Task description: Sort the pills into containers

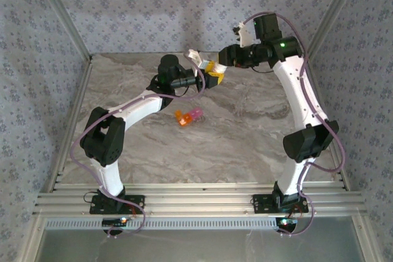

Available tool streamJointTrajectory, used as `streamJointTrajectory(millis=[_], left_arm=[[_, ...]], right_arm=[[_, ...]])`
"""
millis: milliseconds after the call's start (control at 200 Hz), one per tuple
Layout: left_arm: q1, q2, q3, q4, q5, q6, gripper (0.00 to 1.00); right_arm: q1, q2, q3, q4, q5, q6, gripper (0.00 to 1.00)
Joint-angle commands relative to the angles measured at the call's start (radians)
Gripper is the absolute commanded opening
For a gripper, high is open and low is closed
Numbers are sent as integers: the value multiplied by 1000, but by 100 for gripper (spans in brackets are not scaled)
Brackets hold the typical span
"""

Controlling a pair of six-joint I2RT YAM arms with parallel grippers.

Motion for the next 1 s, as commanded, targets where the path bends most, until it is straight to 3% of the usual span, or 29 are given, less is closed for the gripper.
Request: streamJointTrajectory(millis=[0, 220, 365, 475, 690, 875, 995], left_arm=[[-2, -24, 35, 41, 24, 4, 0], [-6, -26, 42, 18, -29, 41, 0], [-10, -24, 48, 7, -70, 73, 0], [-11, -18, 54, 14, -89, 73, 0], [-11, -2, 67, 9, -101, 73, 0], [-5, 1, 60, 4, -105, 80, 0], [-4, -2, 47, 8, -103, 77, 0]], right_arm=[[9, 17, 15, -46, 51, 10, 43], [61, -23, -91, -15, 231, 230, 39], [149, -66, -187, 33, 396, 437, 37], [207, -93, -258, 119, 443, 535, 38], [181, -110, -253, 139, 418, 555, 43], [80, -164, -237, 183, 327, 520, 66], [28, -217, -255, 233, 240, 494, 73]])
